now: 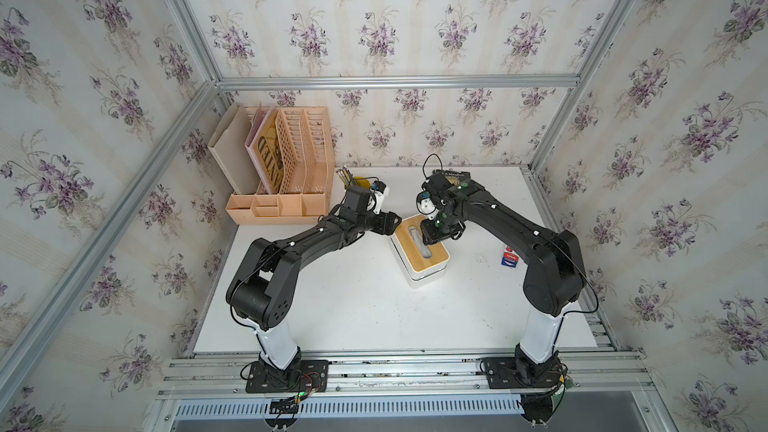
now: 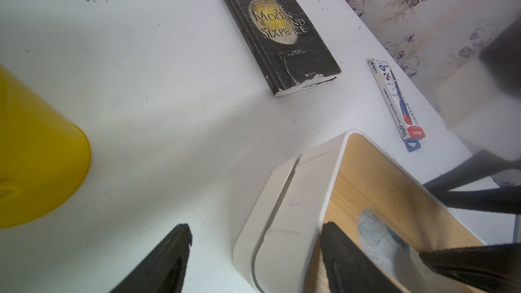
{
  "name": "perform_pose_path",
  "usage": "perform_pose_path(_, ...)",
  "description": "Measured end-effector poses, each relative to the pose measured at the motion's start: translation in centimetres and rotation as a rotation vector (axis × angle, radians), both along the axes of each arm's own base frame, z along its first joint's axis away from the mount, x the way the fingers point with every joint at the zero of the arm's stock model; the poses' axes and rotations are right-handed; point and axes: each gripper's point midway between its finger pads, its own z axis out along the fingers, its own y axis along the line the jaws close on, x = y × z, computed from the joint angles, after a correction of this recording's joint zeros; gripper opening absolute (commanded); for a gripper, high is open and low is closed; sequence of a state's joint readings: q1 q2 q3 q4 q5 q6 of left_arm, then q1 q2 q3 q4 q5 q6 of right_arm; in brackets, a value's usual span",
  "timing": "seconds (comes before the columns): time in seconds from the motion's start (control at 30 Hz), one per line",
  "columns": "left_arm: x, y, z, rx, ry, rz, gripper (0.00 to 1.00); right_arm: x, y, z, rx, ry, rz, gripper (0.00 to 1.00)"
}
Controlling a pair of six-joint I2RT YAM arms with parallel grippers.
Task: Put the tissue paper into the tissue box
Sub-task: Adjust the box lid on the tissue box.
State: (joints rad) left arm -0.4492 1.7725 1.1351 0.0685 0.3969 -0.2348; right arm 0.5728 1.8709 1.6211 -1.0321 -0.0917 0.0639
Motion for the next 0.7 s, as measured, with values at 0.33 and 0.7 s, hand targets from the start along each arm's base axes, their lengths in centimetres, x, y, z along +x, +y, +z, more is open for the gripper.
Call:
perform_pose_path(0.33,0.5,-0.6,-1.0,0.017,0.022,-0.033,0.77,-0.3,-0.2,-0.3,-0.005,0.016,-0.009,0.26)
perform_pose_path(0.7,1.1,-0.9,-1.2,0.004,0.021,-0.046,0.77,-0.1,0.0,-0.7,-0.006,0.021,-0.011,0.25)
